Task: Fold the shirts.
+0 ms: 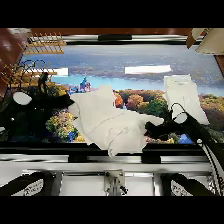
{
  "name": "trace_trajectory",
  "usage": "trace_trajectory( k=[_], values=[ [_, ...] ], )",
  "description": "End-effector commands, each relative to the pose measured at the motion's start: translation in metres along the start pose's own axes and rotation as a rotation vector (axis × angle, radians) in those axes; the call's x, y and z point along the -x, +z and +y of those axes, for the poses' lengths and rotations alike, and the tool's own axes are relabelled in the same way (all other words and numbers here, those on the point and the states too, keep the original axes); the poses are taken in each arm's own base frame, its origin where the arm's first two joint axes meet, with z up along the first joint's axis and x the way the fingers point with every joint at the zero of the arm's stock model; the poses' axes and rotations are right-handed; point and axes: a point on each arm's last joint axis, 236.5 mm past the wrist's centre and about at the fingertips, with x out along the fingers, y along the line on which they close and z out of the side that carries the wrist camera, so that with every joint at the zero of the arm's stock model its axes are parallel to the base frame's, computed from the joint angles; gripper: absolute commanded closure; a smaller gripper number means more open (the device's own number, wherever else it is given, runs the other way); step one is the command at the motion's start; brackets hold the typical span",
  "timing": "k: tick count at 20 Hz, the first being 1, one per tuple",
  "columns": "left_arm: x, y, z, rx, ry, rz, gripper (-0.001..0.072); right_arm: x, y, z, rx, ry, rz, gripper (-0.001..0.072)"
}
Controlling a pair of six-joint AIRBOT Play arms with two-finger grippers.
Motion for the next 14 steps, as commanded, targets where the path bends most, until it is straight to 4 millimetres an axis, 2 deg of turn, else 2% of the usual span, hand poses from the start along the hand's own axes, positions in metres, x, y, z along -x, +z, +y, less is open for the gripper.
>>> trace_trajectory(
  k=[1, 2, 3, 4, 5, 6, 7, 8, 9, 10, 11, 12, 14],
  values=[
    [0.067, 0.068, -0.035, -0.161, -0.043, -0.118, 0.0679, 0.058, 0.037, 0.036, 0.213, 0.032, -0.151, 0.0658],
    [0.102, 0.098, -0.051, -0.206, -0.050, -0.194, 0.0680, 0.096, 0.055, 0.054, 0.293, 0.040, -0.260, 0.0658],
    [0.142, 0.125, -0.071, -0.262, -0.055, -0.277, 0.0679, 0.145, 0.072, 0.074, 0.368, 0.049, -0.404, 0.0658],
    [0.182, 0.145, -0.094, -0.324, -0.060, -0.359, 0.0679, 0.203, 0.086, 0.097, 0.417, 0.064, -0.574, 0.0658],
    [0.227, 0.161, -0.122, -0.396, -0.064, -0.451, 0.0679, 0.261, 0.092, 0.118, 0.453, 0.086, -0.737, 0.0658],
    [0.269, 0.170, -0.150, -0.465, -0.070, -0.543, 0.0679, 0.319, 0.089, 0.137, 0.491, 0.105, -0.895, 0.0658],
    [0.313, 0.174, -0.180, -0.534, -0.076, -0.646, 0.0679, 0.374, 0.077, 0.156, 0.531, 0.125, -1.044, 0.0658],
    [0.351, 0.173, -0.206, -0.592, -0.082, -0.734, 0.0679, 0.419, 0.058, 0.173, 0.572, 0.143, -1.165, 0.0658],
    [0.387, 0.167, -0.229, -0.647, -0.088, -0.816, 0.0679, 0.452, 0.039, 0.186, 0.609, 0.158, -1.250, 0.0658],
    [0.414, 0.159, -0.246, -0.686, -0.092, -0.879, 0.0679, 0.477, 0.020, 0.197, 0.641, 0.172, -1.314, 0.0658],
    [0.437, 0.150, -0.259, -0.710, -0.097, -0.939, 0.0679, 0.494, 0.006, 0.204, 0.663, 0.181, -1.359, 0.0658],
    [0.452, 0.141, -0.266, -0.718, -0.097, -0.978, 0.0679, 0.508, -0.008, 0.209, 0.683, 0.188, -1.396, 0.0658],
    [0.463, 0.127, -0.259, -0.732, -0.029, -0.993, 0.0679, 0.522, -0.021, 0.212, 0.703, 0.181, -1.437, 0.0658]
  ],
)
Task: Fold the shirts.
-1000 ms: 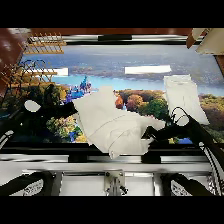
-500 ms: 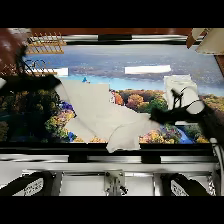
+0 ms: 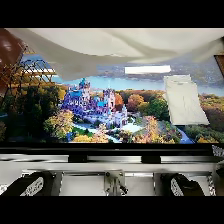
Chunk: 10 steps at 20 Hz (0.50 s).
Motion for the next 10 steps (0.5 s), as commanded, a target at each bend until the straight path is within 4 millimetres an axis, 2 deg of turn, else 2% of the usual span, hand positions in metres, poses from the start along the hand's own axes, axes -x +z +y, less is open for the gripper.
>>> trace_trajectory(
  k=[1, 2, 4, 6, 10],
  values=[
    [0.046, 0.020, -0.009, -0.107, 0.097, -0.039, 0.0679, 0.042, 0.043, 0.020, 0.076, -0.007, -0.127, 0.0658],
    [0.050, 0.005, 0.002, -0.107, 0.148, 0.019, 0.0679, 0.041, 0.035, 0.017, 0.082, -0.017, -0.091, 0.0658],
    [0.055, -0.043, 0.026, -0.071, 0.235, 0.198, 0.0679, 0.035, 0.005, 0.007, 0.094, -0.045, 0.042, 0.0658],
    [0.057, -0.095, 0.040, -0.036, 0.260, 0.391, 0.0679, 0.030, -0.039, -0.008, 0.095, -0.075, 0.236, 0.0657],
    [0.045, -0.200, 0.056, 0.087, 0.231, 0.683, 0.0679, 0.018, -0.146, -0.042, 0.018, -0.111, 0.668, 0.0657]
  ],
)
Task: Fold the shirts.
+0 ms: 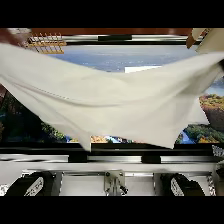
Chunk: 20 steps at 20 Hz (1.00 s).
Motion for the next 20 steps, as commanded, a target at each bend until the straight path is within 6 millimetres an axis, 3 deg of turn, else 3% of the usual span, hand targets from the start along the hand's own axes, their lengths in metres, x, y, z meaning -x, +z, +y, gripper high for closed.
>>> trace_trajectory(
  k=[1, 5, 7, 9, 12, 14, 16, 17, 18, 19, 20],
  values=[
    [-0.047, -0.093, 0.013, 0.079, -0.010, 0.305, 0.0679, -0.040, -0.091, -0.020, -0.071, -0.006, 0.367, 0.0658],
    [-0.125, -0.183, 0.019, 0.213, -0.057, 0.468, 0.0678, -0.125, -0.188, -0.032, -0.278, 0.041, 0.553, 0.0658],
    [-0.170, -0.209, 0.017, 0.315, -0.096, 0.473, 0.0678, -0.174, -0.207, -0.033, -0.403, 0.071, 0.523, 0.0657],
    [-0.215, -0.220, 0.018, 0.431, -0.128, 0.453, 0.0678, -0.221, -0.201, -0.032, -0.533, 0.102, 0.447, 0.0657],
    [-0.270, -0.224, 0.026, 0.597, -0.140, 0.387, 0.0678, -0.276, -0.168, -0.043, -0.802, 0.141, 0.256, 0.0657],
    [-0.295, -0.237, 0.033, 0.672, -0.129, 0.380, 0.0678, -0.297, -0.163, -0.059, -0.887, 0.118, 0.188, 0.0657],
    [-0.310, -0.260, 0.035, 0.698, -0.120, 0.428, 0.0677, -0.307, -0.178, -0.064, -0.884, 0.096, 0.218, 0.0653],
    [-0.313, -0.271, 0.033, 0.707, -0.125, 0.460, 0.0633, -0.309, -0.186, -0.062, -0.871, 0.100, 0.247, 0.0596],
    [-0.314, -0.279, 0.030, 0.713, -0.135, 0.491, 0.0438, -0.309, -0.190, -0.058, -0.854, 0.113, 0.266, 0.0384],
    [-0.313, -0.283, 0.028, 0.714, -0.142, 0.508, 0.0141, -0.306, -0.190, -0.057, -0.827, 0.126, 0.273, 0.0213],
    [-0.308, -0.283, 0.029, 0.716, -0.151, 0.523, -0.0008, -0.300, -0.186, -0.054, -0.781, 0.157, 0.286, 0.0209]
  ],
)
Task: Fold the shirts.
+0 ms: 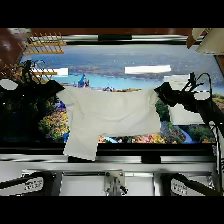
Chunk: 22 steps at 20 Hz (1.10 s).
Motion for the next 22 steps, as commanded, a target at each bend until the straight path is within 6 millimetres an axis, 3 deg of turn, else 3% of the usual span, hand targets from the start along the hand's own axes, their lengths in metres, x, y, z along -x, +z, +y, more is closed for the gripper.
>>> trace_trajectory(
  k=[1, 3, 5, 7, 9, 10, 11, 15, 18, 22],
  values=[
    [-0.001, -0.007, 0.011, 0.036, -0.010, 0.064, -0.0011, 0.007, -0.001, 0.003, 0.082, 0.036, 0.045, 0.0209],
    [0.025, -0.008, 0.027, 0.042, 0.018, 0.134, -0.0008, 0.033, -0.005, 0.001, 0.154, 0.043, 0.107, 0.0209],
    [0.050, -0.033, 0.051, 0.108, 0.087, 0.274, 0.0021, 0.059, -0.019, -0.021, 0.200, -0.025, 0.198, 0.0209],
    [0.066, -0.082, 0.070, 0.122, 0.159, 0.474, 0.0267, 0.088, -0.048, -0.067, 0.217, -0.204, 0.356, 0.0210],
    [0.070, -0.134, 0.078, 0.115, 0.190, 0.632, 0.0228, 0.115, -0.078, -0.107, 0.223, -0.370, 0.519, 0.0209],
    [0.067, -0.158, 0.079, 0.111, 0.183, 0.683, 0.0051, 0.121, -0.091, -0.115, 0.216, -0.394, 0.574, 0.0209],
    [0.064, -0.179, 0.080, 0.104, 0.176, 0.724, -0.0013, 0.123, -0.102, -0.120, 0.204, -0.397, 0.613, 0.0209],
    [0.046, -0.251, 0.070, 0.137, 0.113, 0.840, -0.0011, 0.115, -0.123, -0.128, 0.150, -0.373, 0.640, 0.0208],
    [0.035, -0.275, 0.075, 0.139, 0.131, 0.849, -0.0011, 0.110, -0.126, -0.132, 0.139, -0.372, 0.627, 0.0208],
    [0.016, -0.271, 0.070, 0.130, 0.123, 0.782, -0.0006, 0.104, -0.120, -0.129, 0.136, -0.357, 0.593, 0.0208]
  ],
)
